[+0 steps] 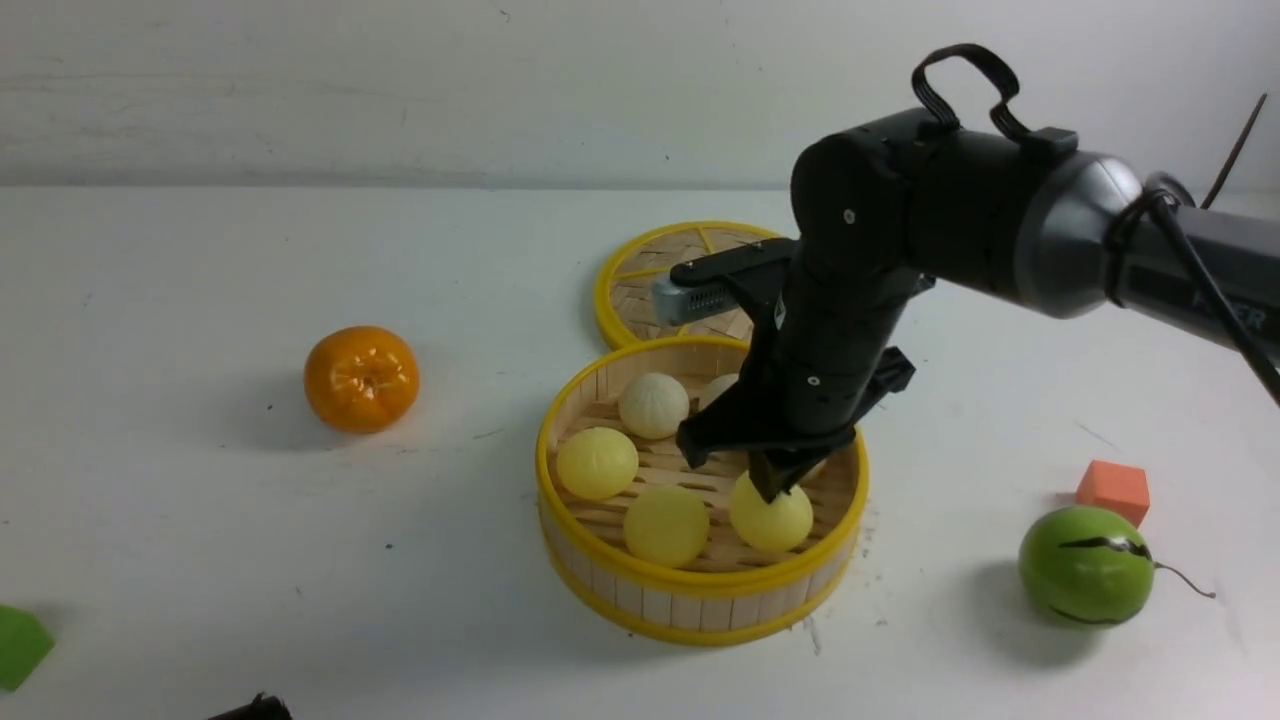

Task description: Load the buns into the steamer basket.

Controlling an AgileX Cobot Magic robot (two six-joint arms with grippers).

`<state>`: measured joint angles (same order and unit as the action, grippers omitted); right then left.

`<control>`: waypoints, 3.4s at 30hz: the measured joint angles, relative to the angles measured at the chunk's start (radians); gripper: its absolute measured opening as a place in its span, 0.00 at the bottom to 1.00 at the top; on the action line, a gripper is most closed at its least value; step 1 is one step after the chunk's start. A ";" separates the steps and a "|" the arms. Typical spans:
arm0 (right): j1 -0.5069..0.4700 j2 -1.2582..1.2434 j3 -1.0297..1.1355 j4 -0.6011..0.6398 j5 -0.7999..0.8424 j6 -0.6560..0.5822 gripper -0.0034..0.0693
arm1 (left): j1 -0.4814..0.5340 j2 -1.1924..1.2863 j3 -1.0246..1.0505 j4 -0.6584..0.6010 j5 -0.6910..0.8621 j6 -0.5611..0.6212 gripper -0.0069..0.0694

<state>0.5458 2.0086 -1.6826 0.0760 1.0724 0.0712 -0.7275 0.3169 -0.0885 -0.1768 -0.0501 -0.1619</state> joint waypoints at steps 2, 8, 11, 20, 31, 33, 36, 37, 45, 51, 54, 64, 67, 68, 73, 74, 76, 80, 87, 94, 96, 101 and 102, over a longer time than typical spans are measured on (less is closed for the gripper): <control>0.000 0.004 0.000 0.000 0.004 0.013 0.22 | 0.000 0.000 0.000 0.000 0.000 0.000 0.38; 0.000 -0.005 0.000 -0.007 0.011 0.023 0.50 | 0.000 0.000 0.000 0.000 0.000 0.000 0.38; 0.000 -0.046 0.001 -0.007 0.039 0.024 0.55 | 0.000 0.000 0.000 0.000 0.000 0.000 0.38; 0.061 -0.421 0.088 -0.070 0.151 0.160 0.21 | 0.000 0.000 0.000 0.000 0.000 0.000 0.40; 0.147 -0.816 0.459 -0.133 0.156 0.337 0.02 | 0.000 0.000 0.000 0.000 0.000 0.000 0.40; 0.147 -0.832 0.472 -0.134 0.161 0.337 0.02 | 0.000 0.000 0.000 0.000 0.000 0.000 0.40; 0.150 -0.866 0.487 -0.135 0.177 0.338 0.02 | 0.000 0.000 0.000 0.000 0.000 0.000 0.40; 0.150 -0.866 0.487 -0.135 0.177 0.338 0.02 | 0.000 0.000 0.000 0.000 0.000 0.000 0.40; 0.135 -0.901 0.525 -0.217 0.160 0.301 0.03 | 0.000 0.000 0.000 0.000 0.000 0.000 0.40; -0.107 -1.208 0.867 -0.127 -0.217 0.148 0.03 | 0.000 0.000 0.000 0.000 0.000 0.000 0.40; -0.310 -1.522 1.212 -0.076 -0.501 0.029 0.03 | 0.000 0.001 0.000 0.000 0.000 0.000 0.40; -0.490 -2.017 1.696 -0.049 -0.668 -0.008 0.03 | 0.000 0.002 0.000 0.000 0.000 0.000 0.40; -0.495 -2.019 1.697 -0.040 -0.669 -0.008 0.03 | 0.000 0.003 0.000 0.000 0.000 0.000 0.40; -0.495 -2.019 1.697 -0.040 -0.669 -0.008 0.03 | 0.000 0.003 0.000 0.000 0.000 0.000 0.40; -0.495 -2.019 1.697 -0.039 -0.670 -0.007 0.04 | 0.000 0.004 0.000 0.000 0.000 0.000 0.40; -0.495 -2.019 1.698 -0.039 -0.670 -0.007 0.04 | 0.000 0.004 0.000 0.000 0.000 0.000 0.40; -0.495 -2.019 1.698 -0.039 -0.670 -0.005 0.04 | 0.000 0.004 0.000 0.000 0.000 0.000 0.40; -0.495 -2.019 1.698 -0.039 -0.672 -0.004 0.05 | 0.000 0.004 0.000 0.000 0.000 0.000 0.40; -0.495 -2.019 1.698 -0.037 -0.674 -0.004 0.05 | 0.000 0.004 0.000 0.000 0.000 0.000 0.40; -0.495 -2.019 1.698 -0.037 -0.674 -0.004 0.06 | 0.000 0.004 0.000 0.000 0.000 0.000 0.40; -0.495 -2.019 1.698 -0.037 -0.674 -0.004 0.07 | 0.000 0.004 0.000 0.000 -0.005 0.000 0.40; -0.495 -2.019 1.698 -0.037 -0.674 -0.004 0.08 | 0.001 0.004 0.000 0.000 -0.026 0.003 0.40; -0.495 -2.019 1.698 -0.037 -0.674 -0.004 0.08 | 0.006 0.004 0.000 0.001 -0.027 0.014 0.40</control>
<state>0.0510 -0.0103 0.0152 0.0393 0.3987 0.0671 -0.7216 0.3210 -0.0885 -0.1762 -0.0772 -0.1477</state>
